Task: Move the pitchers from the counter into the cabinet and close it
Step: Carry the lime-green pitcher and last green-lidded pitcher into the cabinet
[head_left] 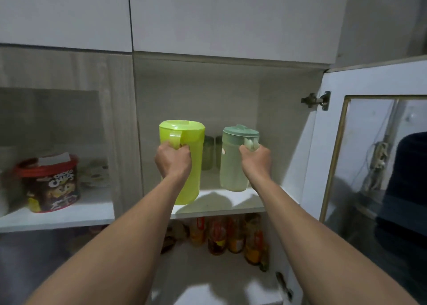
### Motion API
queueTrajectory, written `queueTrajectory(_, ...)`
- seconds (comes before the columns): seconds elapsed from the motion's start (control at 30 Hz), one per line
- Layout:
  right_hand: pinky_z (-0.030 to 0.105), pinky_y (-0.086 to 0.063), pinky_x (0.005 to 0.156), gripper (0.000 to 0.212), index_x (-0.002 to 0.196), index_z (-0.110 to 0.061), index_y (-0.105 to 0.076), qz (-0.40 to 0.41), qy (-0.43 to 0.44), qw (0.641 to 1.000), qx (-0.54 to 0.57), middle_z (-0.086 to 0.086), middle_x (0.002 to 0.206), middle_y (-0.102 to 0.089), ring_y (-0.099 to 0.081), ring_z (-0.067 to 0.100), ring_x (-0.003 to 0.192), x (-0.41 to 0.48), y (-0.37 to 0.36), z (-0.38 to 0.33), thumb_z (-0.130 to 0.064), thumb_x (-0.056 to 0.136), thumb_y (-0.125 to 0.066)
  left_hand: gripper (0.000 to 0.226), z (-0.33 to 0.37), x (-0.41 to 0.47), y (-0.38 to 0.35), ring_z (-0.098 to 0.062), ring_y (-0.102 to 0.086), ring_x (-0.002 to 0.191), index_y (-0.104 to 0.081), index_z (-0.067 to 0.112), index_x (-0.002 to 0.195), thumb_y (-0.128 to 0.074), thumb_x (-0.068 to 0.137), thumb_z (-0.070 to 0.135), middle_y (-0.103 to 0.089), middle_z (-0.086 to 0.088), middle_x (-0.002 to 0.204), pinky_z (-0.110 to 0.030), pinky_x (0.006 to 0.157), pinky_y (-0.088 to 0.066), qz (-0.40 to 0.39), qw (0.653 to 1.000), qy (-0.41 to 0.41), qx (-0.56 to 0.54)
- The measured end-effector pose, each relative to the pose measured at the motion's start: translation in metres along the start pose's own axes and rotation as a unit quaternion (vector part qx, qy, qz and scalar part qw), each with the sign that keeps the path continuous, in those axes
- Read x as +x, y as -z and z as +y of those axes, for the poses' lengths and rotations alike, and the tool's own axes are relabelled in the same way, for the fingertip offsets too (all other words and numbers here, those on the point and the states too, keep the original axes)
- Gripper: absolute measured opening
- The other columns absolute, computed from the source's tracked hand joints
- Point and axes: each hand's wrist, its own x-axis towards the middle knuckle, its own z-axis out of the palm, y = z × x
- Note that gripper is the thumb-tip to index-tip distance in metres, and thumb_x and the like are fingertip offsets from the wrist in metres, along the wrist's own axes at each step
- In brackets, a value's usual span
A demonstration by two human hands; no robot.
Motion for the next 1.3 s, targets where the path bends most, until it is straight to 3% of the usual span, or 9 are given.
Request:
queueTrajectory(0.37, 0.028, -0.041, 0.057, 0.016, 0.086, -0.008, -0.068, 0.016, -0.039, 0.999, -0.004, 0.003, 0.072, -0.065, -0.057, 0.019, 0.062, 0.081, -0.061, 0.065, -0.023, 0.089, -0.065, 0.02, -0.056, 0.056, -0.084, -0.032, -0.06, 0.066, -0.064, 0.003, 0.07, -0.067, 0.077, 0.021, -0.065, -0.013, 0.069, -0.033, 0.061, -0.045, -0.018, 1.0, 0.02, -0.004)
queueTrajectory(0.5, 0.024, -0.037, 0.05, 0.017, 0.085, -0.007, -0.067, 0.003, -0.055, 0.998, -0.014, 0.002, 0.069, -0.062, -0.055, 0.013, 0.057, 0.116, -0.087, 0.099, -0.023, 0.091, -0.064, 0.017, -0.08, 0.072, -0.119, -0.03, -0.056, 0.059, -0.063, 0.002, 0.067, -0.066, 0.077, 0.016, -0.06, -0.009, 0.06, -0.029, 0.058, -0.037, -0.02, 0.999, 0.035, -0.008)
queueTrajectory(0.63, 0.026, -0.044, 0.061, 0.014, 0.083, -0.01, -0.064, -0.019, -0.08, 0.997, -0.004, 0.004, 0.076, -0.065, -0.062, 0.019, 0.068, 0.151, -0.115, 0.127, -0.021, 0.091, -0.065, 0.016, -0.097, 0.089, -0.154, -0.029, -0.054, 0.057, -0.062, 0.005, 0.063, -0.064, 0.078, 0.01, -0.056, -0.006, 0.055, -0.028, 0.058, -0.036, -0.014, 0.998, 0.055, -0.01)
queueTrajectory(0.77, 0.026, -0.041, 0.071, 0.009, 0.085, -0.012, -0.062, -0.049, -0.077, 0.996, -0.002, -0.005, 0.074, -0.059, -0.054, 0.008, 0.067, 0.179, -0.136, 0.146, -0.015, 0.093, -0.065, 0.011, -0.113, 0.102, -0.185, -0.033, -0.056, 0.064, -0.063, 0.007, 0.069, -0.062, 0.079, 0.009, -0.059, -0.009, 0.063, -0.03, 0.062, -0.038, -0.014, 0.998, 0.067, -0.001)
queueTrajectory(0.87, 0.026, -0.038, 0.069, 0.016, 0.08, -0.011, -0.057, -0.067, -0.063, 0.994, -0.052, -0.001, 0.071, -0.056, -0.054, 0.02, 0.068, 0.197, -0.149, 0.158, -0.016, 0.095, -0.062, 0.02, -0.124, 0.112, -0.203, -0.038, -0.058, 0.066, -0.06, 0.002, 0.066, -0.064, 0.082, 0.013, -0.061, -0.015, 0.064, -0.033, 0.061, -0.036, -0.009, 0.999, 0.031, 0.039)
queueTrajectory(1.0, 0.028, -0.036, 0.07, 0.022, 0.095, -0.002, -0.063, -0.07, -0.049, 0.991, -0.103, 0.008, 0.085, -0.059, -0.055, 0.024, 0.08, 0.21, -0.161, 0.175, -0.024, 0.094, -0.063, 0.026, -0.135, 0.124, -0.221, -0.042, -0.06, 0.07, -0.054, 0.003, 0.065, -0.064, 0.085, 0.016, -0.059, -0.016, 0.063, -0.035, 0.061, -0.036, 0.0, 0.997, 0.03, 0.07)
queueTrajectory(1.07, 0.028, -0.034, 0.07, 0.021, 0.098, -0.002, -0.061, -0.073, -0.054, 0.991, -0.097, 0.007, 0.086, -0.056, -0.051, 0.022, 0.08, 0.213, -0.165, 0.179, -0.023, 0.095, -0.064, 0.024, -0.134, 0.125, -0.228, -0.042, -0.062, 0.075, -0.057, 0.001, 0.07, -0.065, 0.085, 0.018, -0.058, -0.014, 0.064, -0.036, 0.062, -0.036, -0.003, 0.996, 0.053, 0.073)
queueTrajectory(1.2, 0.027, -0.032, 0.069, 0.017, 0.093, -0.008, -0.053, -0.083, -0.068, 0.991, -0.085, 0.006, 0.085, -0.053, -0.049, 0.023, 0.079, 0.219, -0.171, 0.181, -0.021, 0.096, -0.063, 0.037, -0.136, 0.131, -0.238, -0.042, -0.066, 0.088, -0.068, -0.008, 0.103, -0.067, 0.082, 0.023, -0.071, -0.023, 0.088, -0.045, 0.078, -0.053, -0.004, 0.994, 0.091, 0.065)
queueTrajectory(1.3, 0.028, -0.033, 0.068, 0.018, 0.091, -0.009, -0.053, -0.09, -0.071, 0.99, -0.084, 0.007, 0.086, -0.055, -0.051, 0.024, 0.08, 0.222, -0.171, 0.183, -0.023, 0.096, -0.063, 0.041, -0.137, 0.134, -0.24, -0.042, -0.065, 0.095, -0.067, -0.006, 0.108, -0.068, 0.081, 0.026, -0.071, -0.023, 0.099, -0.047, 0.082, -0.053, -0.012, 0.992, 0.104, 0.071)
